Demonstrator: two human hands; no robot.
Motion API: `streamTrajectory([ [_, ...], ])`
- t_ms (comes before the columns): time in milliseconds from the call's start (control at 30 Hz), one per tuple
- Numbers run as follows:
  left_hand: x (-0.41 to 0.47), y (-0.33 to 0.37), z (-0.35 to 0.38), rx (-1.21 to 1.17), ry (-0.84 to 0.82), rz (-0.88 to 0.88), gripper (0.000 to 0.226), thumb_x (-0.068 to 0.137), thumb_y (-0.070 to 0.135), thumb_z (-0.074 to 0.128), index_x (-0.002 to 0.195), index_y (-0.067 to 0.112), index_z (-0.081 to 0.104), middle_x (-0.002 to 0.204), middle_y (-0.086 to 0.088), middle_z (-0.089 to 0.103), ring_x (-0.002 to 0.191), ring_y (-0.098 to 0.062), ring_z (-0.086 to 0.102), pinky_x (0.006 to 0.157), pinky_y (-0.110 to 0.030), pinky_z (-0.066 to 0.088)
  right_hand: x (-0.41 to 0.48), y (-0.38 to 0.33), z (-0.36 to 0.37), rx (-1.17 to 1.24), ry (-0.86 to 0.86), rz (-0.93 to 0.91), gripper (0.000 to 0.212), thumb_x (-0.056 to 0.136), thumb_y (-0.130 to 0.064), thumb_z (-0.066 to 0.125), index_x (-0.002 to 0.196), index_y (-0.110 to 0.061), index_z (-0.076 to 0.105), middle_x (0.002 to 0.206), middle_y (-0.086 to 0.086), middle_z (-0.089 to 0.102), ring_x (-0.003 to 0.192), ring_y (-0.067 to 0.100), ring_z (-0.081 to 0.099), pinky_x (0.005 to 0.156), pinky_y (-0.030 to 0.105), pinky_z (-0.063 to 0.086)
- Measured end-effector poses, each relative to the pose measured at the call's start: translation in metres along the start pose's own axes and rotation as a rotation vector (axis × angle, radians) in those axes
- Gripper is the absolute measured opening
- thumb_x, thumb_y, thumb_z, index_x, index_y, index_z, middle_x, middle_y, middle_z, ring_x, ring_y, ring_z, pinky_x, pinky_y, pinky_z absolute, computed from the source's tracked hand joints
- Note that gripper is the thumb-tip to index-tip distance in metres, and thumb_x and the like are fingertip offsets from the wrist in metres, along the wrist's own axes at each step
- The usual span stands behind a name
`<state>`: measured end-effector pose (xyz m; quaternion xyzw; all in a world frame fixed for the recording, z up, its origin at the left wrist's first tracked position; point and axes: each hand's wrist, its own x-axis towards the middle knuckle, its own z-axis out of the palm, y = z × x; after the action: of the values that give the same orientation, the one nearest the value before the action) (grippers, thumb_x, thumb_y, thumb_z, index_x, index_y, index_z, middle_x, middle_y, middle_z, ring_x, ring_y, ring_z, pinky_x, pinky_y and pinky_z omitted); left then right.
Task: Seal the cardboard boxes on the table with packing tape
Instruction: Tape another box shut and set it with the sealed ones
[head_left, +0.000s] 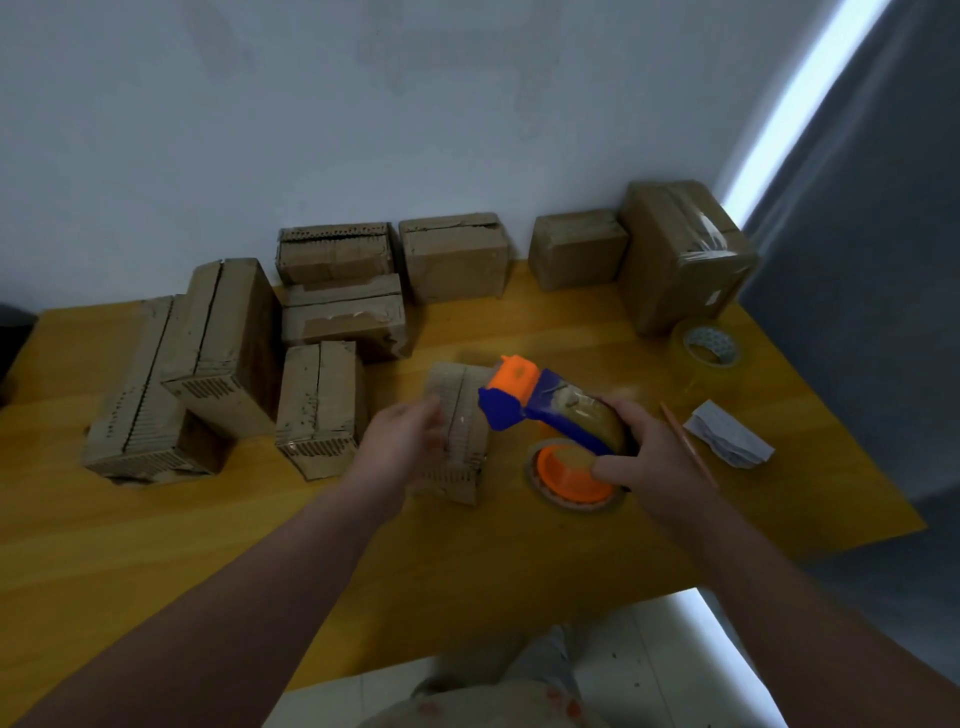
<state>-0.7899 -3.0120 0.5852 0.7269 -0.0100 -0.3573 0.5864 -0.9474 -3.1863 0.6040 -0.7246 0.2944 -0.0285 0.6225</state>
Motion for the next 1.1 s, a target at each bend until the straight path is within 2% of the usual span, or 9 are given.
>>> streamTrajectory([
  [133,-0.006,0.015,-0.008,-0.228,-0.27,-0.316,0.048,0.093,0.044,0.052,0.107,0.0,0.065,0.101,-0.016,0.07,0.096,-0.027,0.066,0.082,-0.039,0.052,0.001,-0.002,0.005,0.01,-0.062,-0.046,0.069,0.054,-0.009,0.064,0.115,-0.038,0.054,0.118,0.002,0.058,0.099,0.016,0.063,0.067,0.022,0.053],
  [300,-0.004,0.007,-0.01,-0.29,-0.242,-0.285,0.029,0.09,0.004,0.05,0.062,0.008,0.053,0.052,-0.003,0.05,0.048,-0.013,0.055,0.051,-0.027,0.05,0.002,-0.005,0.01,-0.001,-0.139,-0.068,0.069,0.054,-0.008,0.068,0.115,-0.036,0.055,0.115,-0.002,0.057,0.091,0.008,0.065,0.064,0.02,0.052],
  [467,0.001,0.001,-0.016,-0.104,-0.092,-0.183,0.012,0.091,-0.004,0.052,0.09,0.004,0.061,0.062,-0.008,0.058,0.049,-0.012,0.055,0.048,-0.025,0.051,0.001,-0.012,0.018,-0.13,-0.169,-0.099,0.07,0.06,-0.009,0.078,0.116,-0.041,0.052,0.112,-0.012,0.054,0.089,-0.007,0.062,0.062,0.017,0.052],
  [700,0.012,-0.016,-0.049,0.063,0.101,-0.019,0.017,0.091,0.016,0.063,0.078,0.005,0.063,0.067,-0.007,0.059,0.061,-0.016,0.053,0.058,-0.025,0.049,-0.001,-0.027,0.0,-0.528,-0.202,-0.199,0.073,0.072,-0.003,0.079,0.126,-0.043,0.049,0.105,-0.016,0.056,0.079,-0.019,0.054,0.067,-0.003,0.037],
  [800,0.013,-0.025,-0.064,0.144,0.164,0.057,0.023,0.091,0.018,0.064,0.073,0.003,0.064,0.065,-0.008,0.059,0.061,-0.017,0.053,0.059,-0.027,0.047,-0.002,-0.021,-0.018,-0.657,-0.152,-0.146,0.073,0.059,-0.033,0.076,0.115,-0.07,0.046,0.1,-0.02,0.061,0.082,-0.007,0.059,0.09,0.029,0.045],
  [867,0.012,-0.032,-0.058,0.184,0.174,0.083,0.028,0.09,0.019,0.065,0.067,0.004,0.063,0.058,-0.006,0.057,0.058,-0.017,0.052,0.056,-0.027,0.045,0.0,-0.014,-0.021,-0.725,-0.167,-0.117,0.07,0.048,-0.056,0.065,0.11,-0.078,0.041,0.108,-0.032,0.055,0.099,-0.001,0.056,0.106,0.058,0.035],
  [933,0.011,-0.038,-0.051,0.231,0.202,0.105,0.032,0.089,0.022,0.066,0.062,0.005,0.063,0.054,-0.004,0.056,0.055,-0.017,0.051,0.055,-0.029,0.045,0.004,-0.01,-0.021,-0.76,-0.17,-0.127,0.068,0.044,-0.064,0.061,0.108,-0.075,0.042,0.113,-0.035,0.051,0.107,0.0,0.053,0.11,0.063,0.026],
  [1000,0.011,-0.044,-0.047,0.272,0.242,0.125,0.033,0.089,0.025,0.066,0.062,0.005,0.064,0.055,-0.006,0.057,0.056,-0.018,0.051,0.058,-0.031,0.046,0.007,-0.01,-0.02,-0.806,-0.171,-0.146,0.071,0.043,-0.069,0.057,0.113,-0.069,0.041,0.116,-0.031,0.053,0.108,-0.003,0.051,0.119,0.052,0.015],
  [1100,0.014,-0.049,-0.046,0.307,0.278,0.156,0.035,0.09,0.028,0.065,0.062,0.007,0.064,0.057,-0.007,0.058,0.055,-0.018,0.051,0.054,-0.03,0.044,0.008,-0.009,-0.018,-0.762,-0.184,-0.153,0.082,0.041,-0.068,0.055,0.121,-0.059,0.041,0.119,-0.021,0.055,0.1,-0.016,0.048,0.099,-0.003,0.018],
])
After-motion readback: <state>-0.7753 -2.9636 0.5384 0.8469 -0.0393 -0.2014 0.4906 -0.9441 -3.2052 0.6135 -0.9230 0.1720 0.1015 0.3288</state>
